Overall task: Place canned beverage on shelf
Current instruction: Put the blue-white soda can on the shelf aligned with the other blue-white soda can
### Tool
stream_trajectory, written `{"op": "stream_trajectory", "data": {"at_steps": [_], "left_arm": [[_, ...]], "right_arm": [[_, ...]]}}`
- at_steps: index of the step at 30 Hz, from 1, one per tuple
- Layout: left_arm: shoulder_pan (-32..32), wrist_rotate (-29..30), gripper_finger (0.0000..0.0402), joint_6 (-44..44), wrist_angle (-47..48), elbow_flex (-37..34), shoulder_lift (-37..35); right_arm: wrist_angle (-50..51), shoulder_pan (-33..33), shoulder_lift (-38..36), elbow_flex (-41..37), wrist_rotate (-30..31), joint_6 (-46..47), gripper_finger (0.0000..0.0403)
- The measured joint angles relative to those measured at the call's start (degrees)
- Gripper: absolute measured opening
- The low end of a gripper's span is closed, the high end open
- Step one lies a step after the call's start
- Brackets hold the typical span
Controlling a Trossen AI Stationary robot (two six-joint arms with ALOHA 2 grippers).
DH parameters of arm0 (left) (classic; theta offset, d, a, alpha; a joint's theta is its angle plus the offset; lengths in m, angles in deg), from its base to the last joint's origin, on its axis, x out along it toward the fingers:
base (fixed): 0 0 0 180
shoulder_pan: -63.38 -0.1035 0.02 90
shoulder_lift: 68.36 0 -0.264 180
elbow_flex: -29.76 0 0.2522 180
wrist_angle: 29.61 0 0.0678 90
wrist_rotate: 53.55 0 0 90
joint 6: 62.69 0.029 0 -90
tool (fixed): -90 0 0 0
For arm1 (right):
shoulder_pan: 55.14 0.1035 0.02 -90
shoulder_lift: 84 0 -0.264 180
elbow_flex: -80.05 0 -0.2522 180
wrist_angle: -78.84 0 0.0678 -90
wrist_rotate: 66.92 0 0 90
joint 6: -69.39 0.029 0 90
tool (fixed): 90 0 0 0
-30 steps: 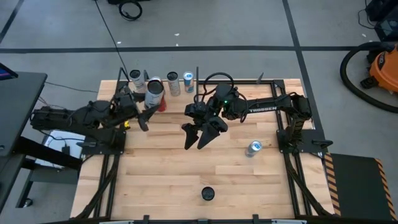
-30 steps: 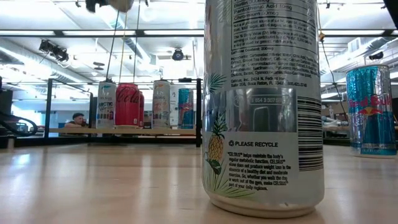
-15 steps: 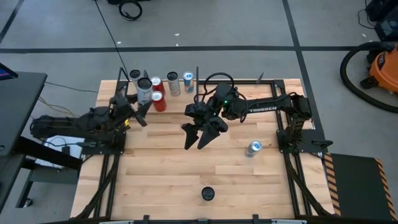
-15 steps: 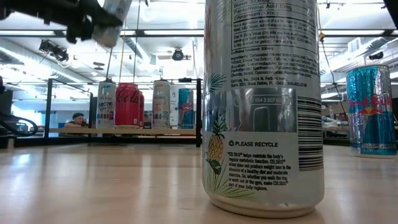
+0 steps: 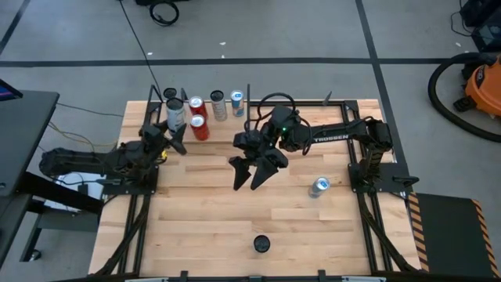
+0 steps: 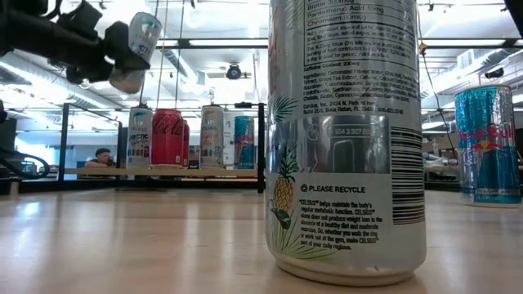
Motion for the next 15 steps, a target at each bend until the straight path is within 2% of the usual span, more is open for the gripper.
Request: {"op": "stream_trajectory", "data": {"at_steps": [6, 11, 15], "left_arm": [[0.00, 1.90, 0.0264, -1.47, -4.00, -4.79, -0.18], [0.00, 3.79, 0.0264, -0.75, -12.26, -9.64, -0.14], [-0.08, 5.47, 0.0264, -1.03, -12.28, -10.11, 0.01]], "right_arm": [[0.00, 0.71, 0.02, 0.00, 0.00, -0.14, 0.0313], [0.00, 0.97, 0.02, 0.00, 0.02, 0.00, 0.0313], [0.02, 0.85, 0.02, 0.00, 0.05, 0.04, 0.0313]]}}
